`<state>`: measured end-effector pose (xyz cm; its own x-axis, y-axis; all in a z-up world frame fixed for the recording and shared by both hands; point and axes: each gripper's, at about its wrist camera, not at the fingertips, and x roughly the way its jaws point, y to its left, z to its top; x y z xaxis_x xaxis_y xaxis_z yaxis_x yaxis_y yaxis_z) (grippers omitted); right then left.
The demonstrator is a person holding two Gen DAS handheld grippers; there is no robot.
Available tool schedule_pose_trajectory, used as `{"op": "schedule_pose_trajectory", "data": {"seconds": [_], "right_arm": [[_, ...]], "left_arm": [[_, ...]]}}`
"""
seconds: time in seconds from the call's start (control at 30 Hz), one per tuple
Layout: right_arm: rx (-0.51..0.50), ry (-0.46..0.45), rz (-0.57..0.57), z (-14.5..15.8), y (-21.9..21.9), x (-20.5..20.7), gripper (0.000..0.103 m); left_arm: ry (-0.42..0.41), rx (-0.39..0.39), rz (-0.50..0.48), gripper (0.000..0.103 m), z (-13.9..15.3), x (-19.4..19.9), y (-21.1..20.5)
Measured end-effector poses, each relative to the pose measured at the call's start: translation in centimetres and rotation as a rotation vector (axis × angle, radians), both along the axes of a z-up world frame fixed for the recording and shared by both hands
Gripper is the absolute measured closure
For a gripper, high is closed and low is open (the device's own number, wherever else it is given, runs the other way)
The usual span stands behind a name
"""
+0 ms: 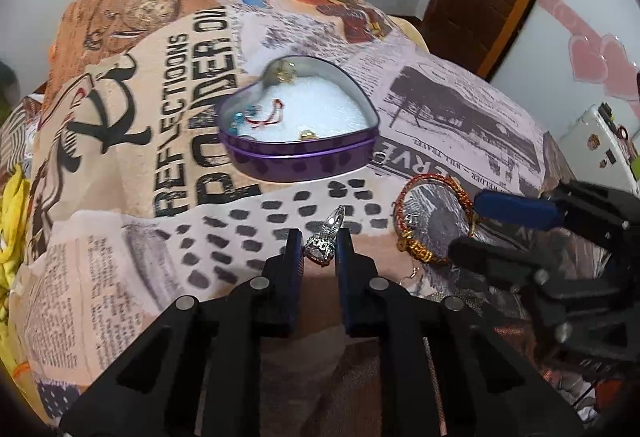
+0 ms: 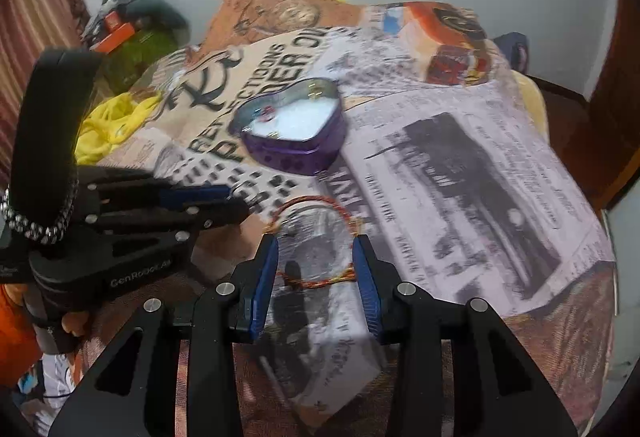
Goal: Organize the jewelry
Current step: 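Grasp the silver charm with the left tool while the right tool grasps the red beaded bracelet, then carry the charm and red bracelet over the purple heart tin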
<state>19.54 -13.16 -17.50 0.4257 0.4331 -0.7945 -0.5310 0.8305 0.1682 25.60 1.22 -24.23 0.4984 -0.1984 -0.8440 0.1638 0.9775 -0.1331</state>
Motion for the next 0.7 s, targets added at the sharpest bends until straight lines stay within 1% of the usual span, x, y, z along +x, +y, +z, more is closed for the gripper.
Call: {"op": "schedule_pose_trajectory", "data": {"seconds": [0.1, 0.17, 0.23, 0.27, 0.3, 0.4, 0.43, 0.57, 0.7], "right_arm": [[-0.012, -0.002, 0.036, -0.4, 1.1, -0.2, 0.068], [-0.030, -0.006, 0.054, -0.8, 1.9, -0.3, 0.070], [-0.041, -0.003, 0.061, -1.1, 2.4, -0.1, 0.080], [-0.047, 0.004, 0.063, -1.3, 2.5, 0.0, 0.083], [-0.055, 0.009, 0.061, -1.6, 2.6, 0.2, 0.087], [-0.072, 0.003, 0.060, -1.8, 2.8, 0.1, 0.090], [-0.081, -0.005, 0.061, -1.8, 2.9, 0.0, 0.095], [-0.084, -0.008, 0.079, -1.8, 2.9, -0.3, 0.097], [-0.076, -0.021, 0.065, -1.0, 2.5, -0.4, 0.097]], "left_arm": [[-0.015, -0.006, 0.025, 0.088, 0.4, -0.7, 0.8], [-0.024, -0.003, 0.030, 0.088, 0.7, -1.2, 1.2], [-0.029, -0.004, 0.032, 0.088, 0.9, -1.6, 1.4], [-0.032, -0.006, 0.033, 0.088, 1.1, -1.7, 1.6], [-0.034, -0.007, 0.034, 0.088, 1.1, -1.8, 1.6], [-0.042, -0.015, 0.041, 0.088, 1.4, -2.0, 1.8], [-0.042, -0.017, 0.042, 0.088, 1.5, -2.0, 1.9], [-0.049, -0.021, 0.043, 0.088, 1.8, -2.2, 1.8], [-0.066, -0.022, 0.044, 0.088, 2.6, -2.7, 1.7]]}}
